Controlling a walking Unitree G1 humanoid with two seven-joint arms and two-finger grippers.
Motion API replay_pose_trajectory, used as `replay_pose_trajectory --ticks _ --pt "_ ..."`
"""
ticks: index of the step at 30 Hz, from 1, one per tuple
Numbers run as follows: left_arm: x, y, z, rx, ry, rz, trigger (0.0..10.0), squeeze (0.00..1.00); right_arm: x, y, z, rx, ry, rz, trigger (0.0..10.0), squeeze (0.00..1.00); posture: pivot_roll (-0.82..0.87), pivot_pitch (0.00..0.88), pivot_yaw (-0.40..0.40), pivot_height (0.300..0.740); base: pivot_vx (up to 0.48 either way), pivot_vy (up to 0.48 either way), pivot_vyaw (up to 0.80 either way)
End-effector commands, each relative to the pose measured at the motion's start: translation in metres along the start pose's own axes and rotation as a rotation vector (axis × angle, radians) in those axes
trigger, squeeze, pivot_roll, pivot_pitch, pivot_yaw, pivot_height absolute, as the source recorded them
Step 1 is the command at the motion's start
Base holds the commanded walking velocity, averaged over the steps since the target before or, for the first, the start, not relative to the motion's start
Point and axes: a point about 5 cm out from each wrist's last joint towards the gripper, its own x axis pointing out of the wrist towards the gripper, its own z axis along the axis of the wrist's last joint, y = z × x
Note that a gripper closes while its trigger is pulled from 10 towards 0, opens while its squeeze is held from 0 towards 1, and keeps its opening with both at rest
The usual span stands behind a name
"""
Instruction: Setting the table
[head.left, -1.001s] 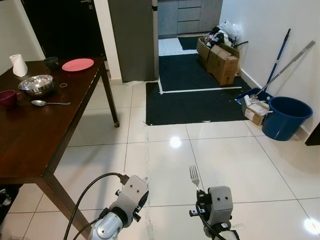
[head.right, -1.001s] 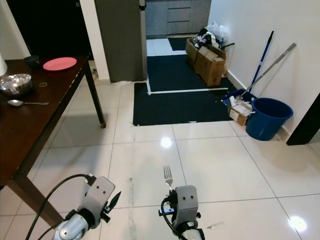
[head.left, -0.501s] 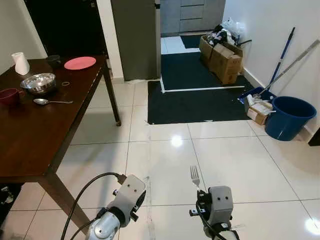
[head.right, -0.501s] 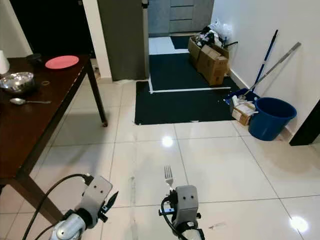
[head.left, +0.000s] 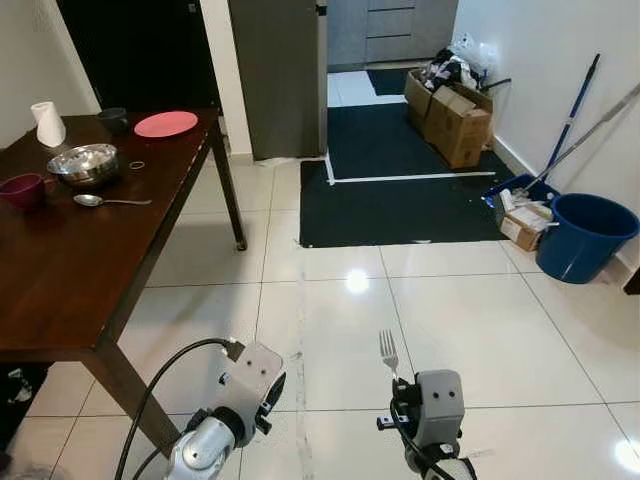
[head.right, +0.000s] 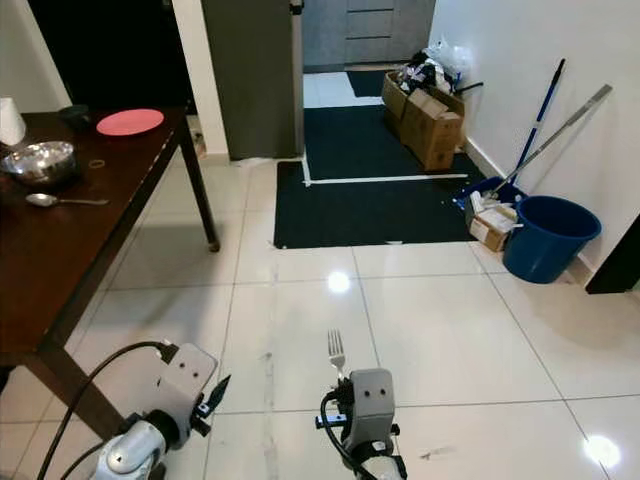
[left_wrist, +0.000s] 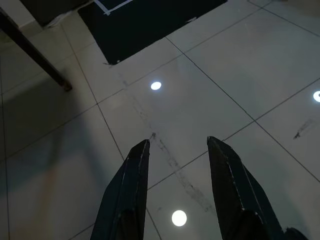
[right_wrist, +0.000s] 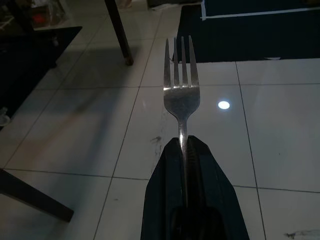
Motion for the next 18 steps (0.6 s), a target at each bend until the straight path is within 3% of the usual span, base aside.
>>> replay_pose_trajectory --ticks 1,18 --pt "-0.0025 0.0022 -0.0068 -0.012 0.034 0.011 10.0 0.0 -0.0003 -0.0007 -0.0015 0.007 0.012 -0.009 10.0 0.0 -0.06 0.071 0.134 0.74 0.0 0.0 0.0" --pt "-0.0028 0.0108 -0.0039 -0.055 0.055 0.045 10.0 0.0 -0.0005 0.0009 0.004 0.015 -0.011 -0.015 10.0 0.0 -0.05 0.079 0.135 0.74 0.0 0.0 0.0"
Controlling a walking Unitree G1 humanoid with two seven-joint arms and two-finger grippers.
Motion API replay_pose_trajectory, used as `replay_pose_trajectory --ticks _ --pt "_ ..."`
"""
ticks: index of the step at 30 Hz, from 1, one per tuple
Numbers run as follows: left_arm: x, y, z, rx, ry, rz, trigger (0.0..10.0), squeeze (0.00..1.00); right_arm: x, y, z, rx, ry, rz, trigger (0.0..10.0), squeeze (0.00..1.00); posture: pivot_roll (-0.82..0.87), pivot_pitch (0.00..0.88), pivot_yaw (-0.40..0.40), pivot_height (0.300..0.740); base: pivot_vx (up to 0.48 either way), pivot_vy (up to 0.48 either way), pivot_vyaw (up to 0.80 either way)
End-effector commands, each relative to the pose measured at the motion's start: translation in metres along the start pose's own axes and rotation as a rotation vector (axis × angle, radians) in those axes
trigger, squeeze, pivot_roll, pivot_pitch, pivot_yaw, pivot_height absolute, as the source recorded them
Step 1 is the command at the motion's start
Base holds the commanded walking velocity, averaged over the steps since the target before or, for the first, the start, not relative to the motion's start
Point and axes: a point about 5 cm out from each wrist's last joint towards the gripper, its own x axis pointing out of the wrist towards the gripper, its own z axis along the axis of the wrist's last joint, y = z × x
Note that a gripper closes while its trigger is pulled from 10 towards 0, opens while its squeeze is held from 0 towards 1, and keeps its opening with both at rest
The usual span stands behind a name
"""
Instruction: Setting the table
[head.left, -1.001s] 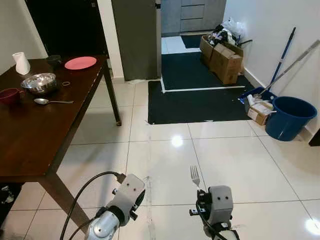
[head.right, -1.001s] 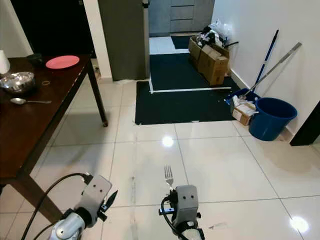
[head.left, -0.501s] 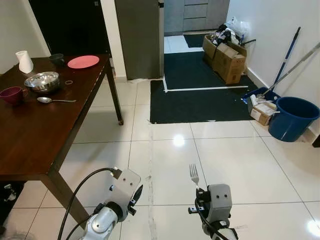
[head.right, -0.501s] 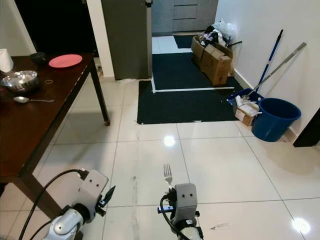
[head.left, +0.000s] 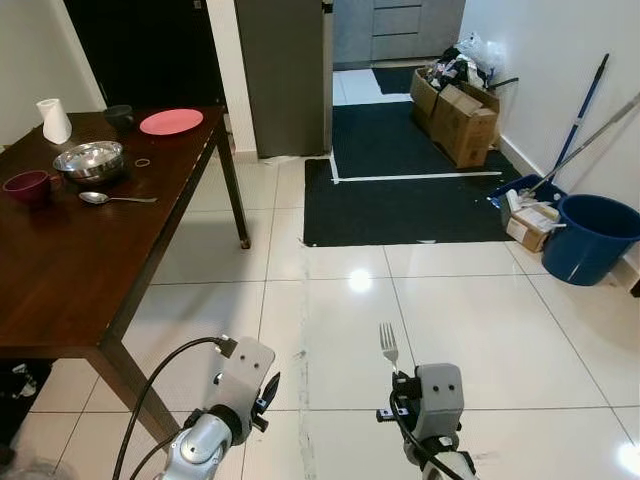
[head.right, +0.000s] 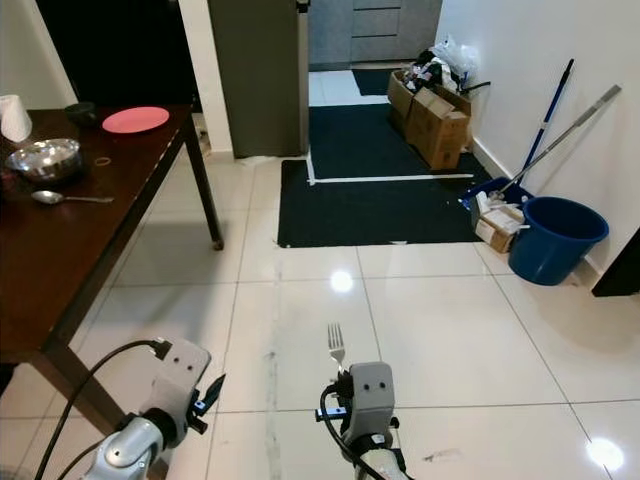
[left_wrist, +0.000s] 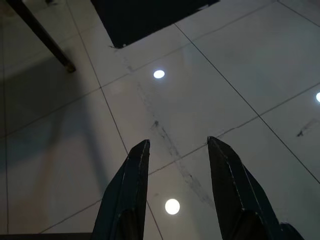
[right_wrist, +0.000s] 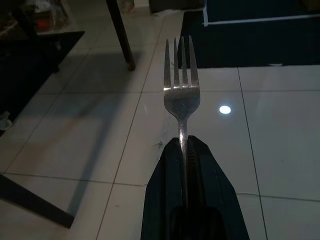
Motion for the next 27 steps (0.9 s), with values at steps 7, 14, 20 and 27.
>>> replay_pose_trajectory --ticks 7,14,20,27 --pt "-0.001 0.01 0.017 0.007 -0.05 0.022 10.0 0.0 -0.005 0.004 0.003 0.002 -0.007 0.002 10.0 0.0 -0.05 0.123 0.139 0.74 0.0 0.0 0.0" --pt "-0.011 0.026 0.019 0.011 -0.062 0.055 10.0 0.0 -0.004 0.014 0.005 0.003 -0.017 0.007 10.0 0.0 -0.08 0.174 0.184 0.74 0.0 0.0 0.0" --pt "-0.016 0.028 0.021 0.013 -0.071 0.055 10.0 0.0 -0.009 0.019 0.005 -0.001 -0.022 0.022 10.0 0.0 -0.09 0.178 0.205 0.74 0.0 0.0 0.0" --pt "-0.014 0.023 0.026 0.012 -0.077 0.039 10.0 0.0 -0.008 0.02 0.01 -0.011 -0.031 0.039 10.0 0.0 -0.05 0.162 0.186 0.74 0.0 0.0 0.0"
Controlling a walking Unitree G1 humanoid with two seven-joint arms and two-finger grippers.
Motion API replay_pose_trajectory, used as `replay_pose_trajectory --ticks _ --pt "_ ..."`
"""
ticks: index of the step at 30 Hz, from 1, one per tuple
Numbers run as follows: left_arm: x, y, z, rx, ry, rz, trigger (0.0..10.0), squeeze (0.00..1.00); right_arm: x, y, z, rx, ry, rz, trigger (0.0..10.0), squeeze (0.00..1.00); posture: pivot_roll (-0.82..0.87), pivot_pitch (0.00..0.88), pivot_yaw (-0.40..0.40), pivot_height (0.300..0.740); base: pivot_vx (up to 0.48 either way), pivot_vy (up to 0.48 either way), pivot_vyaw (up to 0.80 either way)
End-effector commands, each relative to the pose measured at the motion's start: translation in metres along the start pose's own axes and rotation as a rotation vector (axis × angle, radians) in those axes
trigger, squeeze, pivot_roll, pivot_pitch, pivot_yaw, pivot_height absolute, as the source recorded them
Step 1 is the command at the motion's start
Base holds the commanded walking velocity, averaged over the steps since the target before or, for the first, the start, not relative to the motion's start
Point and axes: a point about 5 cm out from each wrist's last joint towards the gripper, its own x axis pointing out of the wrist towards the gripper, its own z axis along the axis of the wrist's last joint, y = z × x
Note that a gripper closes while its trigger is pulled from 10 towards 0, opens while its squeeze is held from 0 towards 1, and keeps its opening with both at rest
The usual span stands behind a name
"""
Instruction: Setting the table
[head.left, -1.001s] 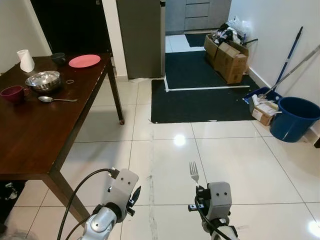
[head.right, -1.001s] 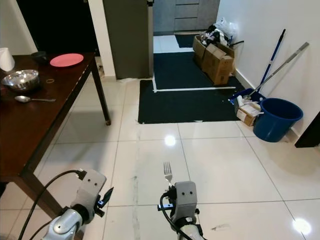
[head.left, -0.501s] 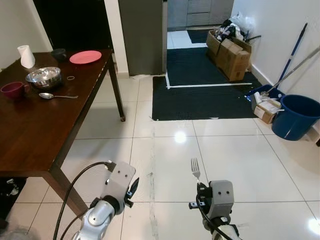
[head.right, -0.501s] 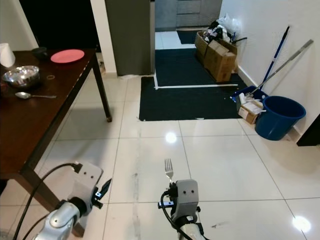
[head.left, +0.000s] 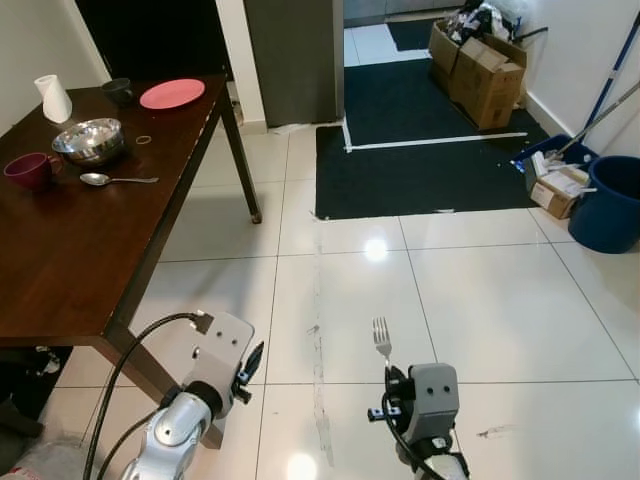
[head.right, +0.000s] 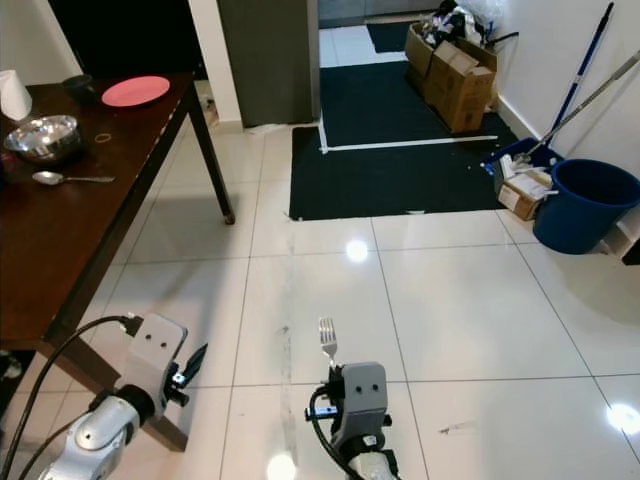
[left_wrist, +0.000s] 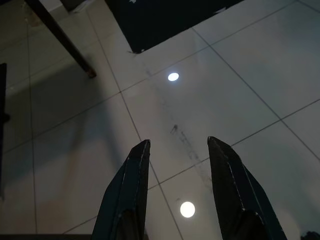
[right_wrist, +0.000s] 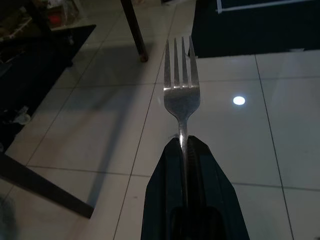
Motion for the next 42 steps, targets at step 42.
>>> replay_pose_trajectory --ticks 42 --pt "0.019 -0.034 0.005 -0.093 0.008 -0.065 10.0 0.0 0.001 -0.047 0.045 -0.025 -0.083 -0.076 10.0 0.0 -0.08 0.133 0.102 0.74 0.143 0.0 0.0"
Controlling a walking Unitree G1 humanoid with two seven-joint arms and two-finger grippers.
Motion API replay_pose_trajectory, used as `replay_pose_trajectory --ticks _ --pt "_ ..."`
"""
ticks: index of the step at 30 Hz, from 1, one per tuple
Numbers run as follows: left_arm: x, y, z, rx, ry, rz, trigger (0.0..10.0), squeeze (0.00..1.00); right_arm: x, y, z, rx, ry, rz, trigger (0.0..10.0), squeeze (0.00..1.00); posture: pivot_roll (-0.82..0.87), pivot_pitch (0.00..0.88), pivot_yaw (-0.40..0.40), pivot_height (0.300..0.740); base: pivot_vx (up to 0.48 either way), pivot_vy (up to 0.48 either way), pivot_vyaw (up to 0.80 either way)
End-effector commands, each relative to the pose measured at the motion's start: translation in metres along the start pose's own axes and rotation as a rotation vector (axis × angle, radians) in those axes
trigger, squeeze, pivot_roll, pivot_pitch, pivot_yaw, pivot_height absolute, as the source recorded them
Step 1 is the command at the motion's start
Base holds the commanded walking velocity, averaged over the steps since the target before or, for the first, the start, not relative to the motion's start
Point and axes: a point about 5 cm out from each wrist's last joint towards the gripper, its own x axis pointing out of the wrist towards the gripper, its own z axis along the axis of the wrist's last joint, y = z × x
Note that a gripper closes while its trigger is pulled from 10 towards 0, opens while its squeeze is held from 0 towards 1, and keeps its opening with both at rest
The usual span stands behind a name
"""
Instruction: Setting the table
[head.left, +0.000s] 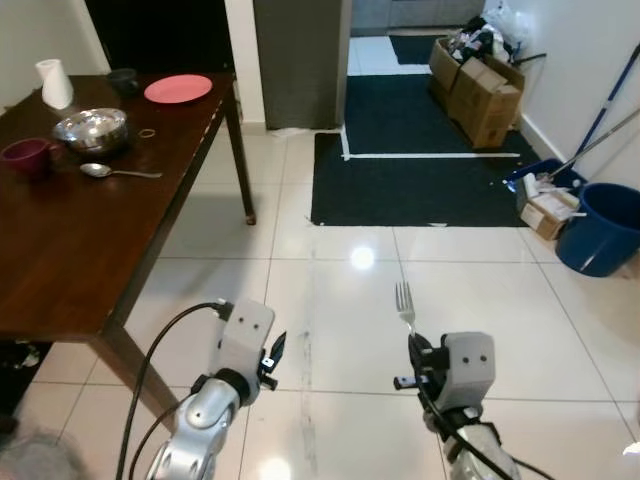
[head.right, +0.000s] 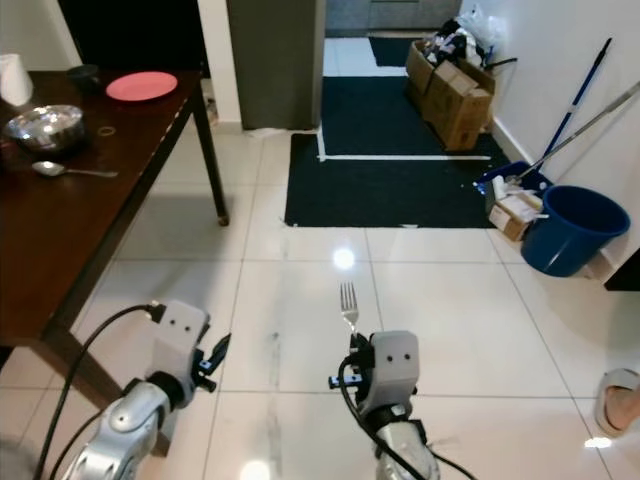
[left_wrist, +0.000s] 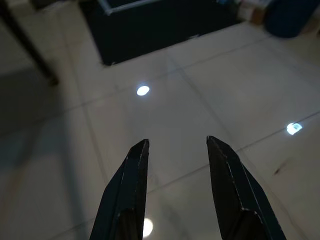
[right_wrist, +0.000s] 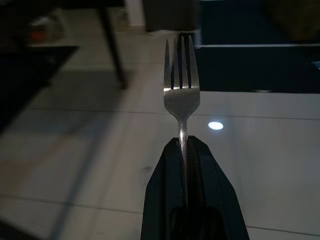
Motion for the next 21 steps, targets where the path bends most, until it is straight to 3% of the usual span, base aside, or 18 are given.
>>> replay_pose_trajectory --ticks 1,11,21 --pt "-0.004 -0.0013 -0.0088 0.011 0.025 -0.009 10.0 0.0 -0.0008 -0.0058 -0.0008 0.009 0.012 -0.016 10.0 0.0 -0.07 0.123 0.099 0.74 0.48 0.0 0.0" --pt "-0.0026 -0.0041 -0.0078 0.017 0.015 -0.019 10.0 0.0 0.0009 -0.0077 -0.0025 0.021 0.027 -0.025 10.0 0.0 -0.07 0.132 0.103 0.74 0.48 0.0 0.0" --pt "0.0031 -0.0112 -0.0066 0.028 0.004 -0.053 10.0 0.0 0.0002 -0.0133 -0.0028 0.033 0.03 -0.059 10.0 0.0 -0.09 0.12 0.114 0.74 0.48 0.0 -0.69"
